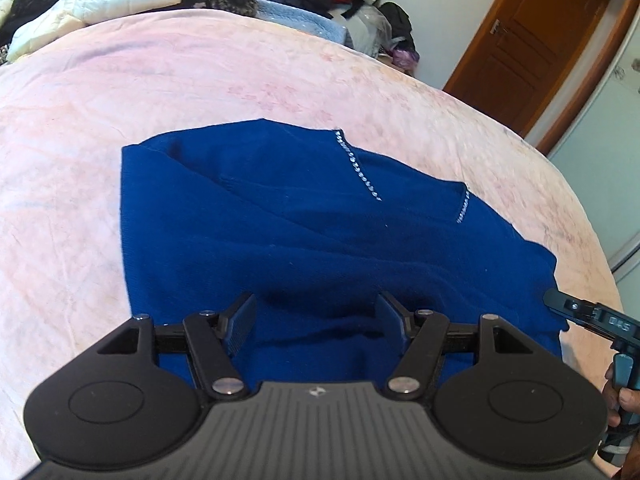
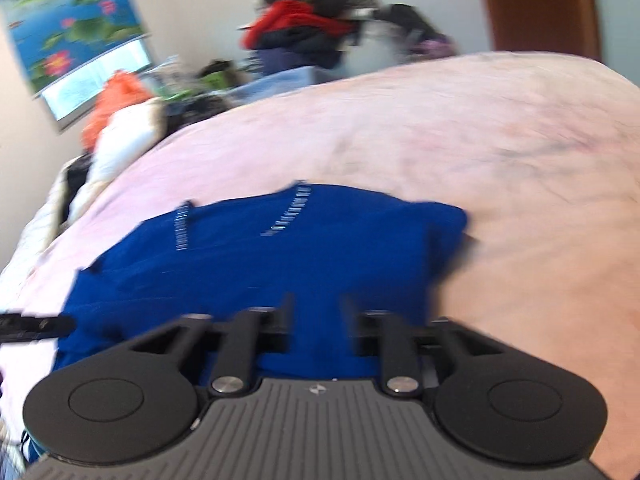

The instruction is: Fold small clothes

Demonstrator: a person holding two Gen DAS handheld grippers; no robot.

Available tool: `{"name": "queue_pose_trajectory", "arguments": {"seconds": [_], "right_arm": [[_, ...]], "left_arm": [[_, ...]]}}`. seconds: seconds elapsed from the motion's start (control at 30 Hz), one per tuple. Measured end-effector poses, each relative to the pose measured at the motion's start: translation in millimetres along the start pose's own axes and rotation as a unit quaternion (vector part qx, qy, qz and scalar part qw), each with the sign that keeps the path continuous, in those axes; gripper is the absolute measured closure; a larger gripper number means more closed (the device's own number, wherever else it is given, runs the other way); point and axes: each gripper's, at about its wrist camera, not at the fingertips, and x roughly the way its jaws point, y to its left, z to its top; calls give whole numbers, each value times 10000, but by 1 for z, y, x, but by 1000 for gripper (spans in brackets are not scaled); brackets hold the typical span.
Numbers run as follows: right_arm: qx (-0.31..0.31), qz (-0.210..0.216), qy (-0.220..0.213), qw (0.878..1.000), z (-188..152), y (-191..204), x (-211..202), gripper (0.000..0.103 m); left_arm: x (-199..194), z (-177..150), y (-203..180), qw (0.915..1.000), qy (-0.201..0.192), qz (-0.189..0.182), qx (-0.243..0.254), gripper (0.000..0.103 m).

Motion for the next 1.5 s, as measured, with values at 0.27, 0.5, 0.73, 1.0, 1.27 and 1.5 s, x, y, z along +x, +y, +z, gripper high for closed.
{"name": "queue_pose_trajectory", "arguments": {"seconds": [0.27, 0.5, 0.73, 1.0, 1.27, 1.5], "right_arm": [[757, 1203, 637, 9878, -27, 6, 30, 48], [1370, 1331, 570, 9799, -44, 11, 39, 85], [1071, 1535, 28, 9823, -2, 27, 25, 95], [447, 1566, -898, 9826, 70, 49, -8, 95], [1215, 485, -228, 9911, 36, -31, 22, 95], [1056, 201, -302, 9937, 25, -32, 34, 94]], "left_arm": [[-1, -1, -11, 9999, -47, 11, 131, 37], [3, -6, -16, 9999, 78, -97, 109, 34], [-4, 1, -6, 9997, -154, 107, -150, 34], [-7, 1, -1, 9994, -149, 165, -246, 34], [6, -3, -4, 9997, 71, 203, -113, 32], [2, -4, 0, 9995, 49, 292, -132, 31]]}}
